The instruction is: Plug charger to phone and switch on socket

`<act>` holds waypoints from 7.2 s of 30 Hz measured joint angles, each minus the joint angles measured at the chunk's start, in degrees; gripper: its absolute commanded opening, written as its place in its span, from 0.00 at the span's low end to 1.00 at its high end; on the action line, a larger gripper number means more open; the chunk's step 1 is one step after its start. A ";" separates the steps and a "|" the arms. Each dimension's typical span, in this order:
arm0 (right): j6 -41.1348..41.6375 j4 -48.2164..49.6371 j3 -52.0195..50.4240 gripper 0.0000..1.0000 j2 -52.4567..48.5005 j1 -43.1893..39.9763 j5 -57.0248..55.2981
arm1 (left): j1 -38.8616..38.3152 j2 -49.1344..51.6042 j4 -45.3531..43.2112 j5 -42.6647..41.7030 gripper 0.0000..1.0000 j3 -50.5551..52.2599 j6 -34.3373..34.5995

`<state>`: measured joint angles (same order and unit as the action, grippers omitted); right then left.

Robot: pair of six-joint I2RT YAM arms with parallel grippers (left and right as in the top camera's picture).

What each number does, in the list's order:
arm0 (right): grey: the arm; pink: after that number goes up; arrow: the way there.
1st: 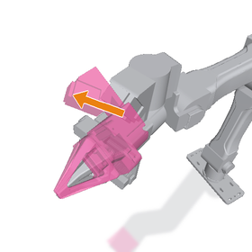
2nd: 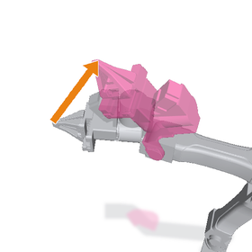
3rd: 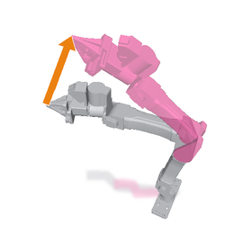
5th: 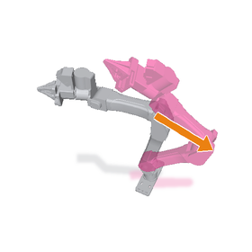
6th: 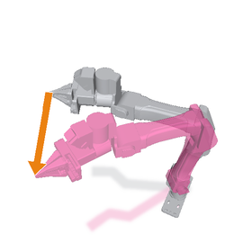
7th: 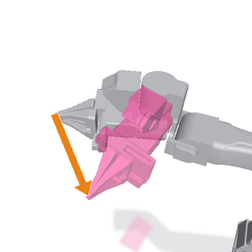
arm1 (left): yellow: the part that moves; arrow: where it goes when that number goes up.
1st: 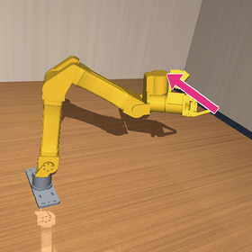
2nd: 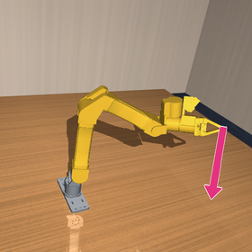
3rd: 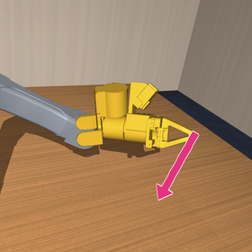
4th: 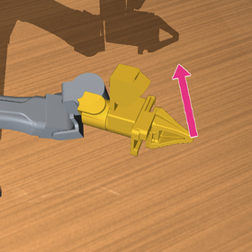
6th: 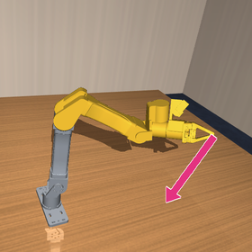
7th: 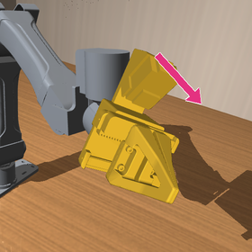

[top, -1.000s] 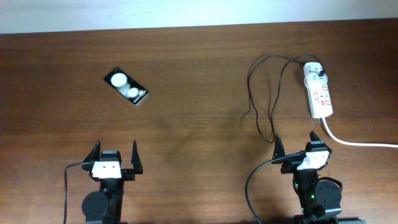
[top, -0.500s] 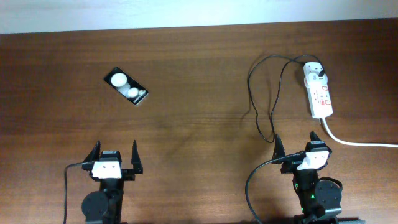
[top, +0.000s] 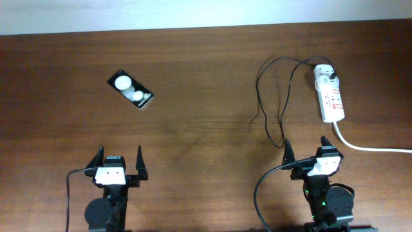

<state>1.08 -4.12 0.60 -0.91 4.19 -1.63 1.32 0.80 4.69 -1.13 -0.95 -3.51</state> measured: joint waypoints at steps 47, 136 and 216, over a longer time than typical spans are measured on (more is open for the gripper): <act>-0.02 0.00 0.00 0.99 0.00 0.00 0.00 | 0.00 0.00 -0.02 0.00 0.99 0.00 0.02; 9.77 1.25 0.00 0.99 0.11 0.00 16.13 | 0.00 20.87 14.49 -3.43 0.99 -31.82 6.05; 9.92 1.16 0.00 0.99 0.11 0.00 16.13 | 0.11 126.51 58.62 3.52 0.99 -115.65 49.70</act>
<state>11.00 -2.96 0.60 -0.80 4.19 14.50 1.43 127.31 63.31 2.39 -116.60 46.19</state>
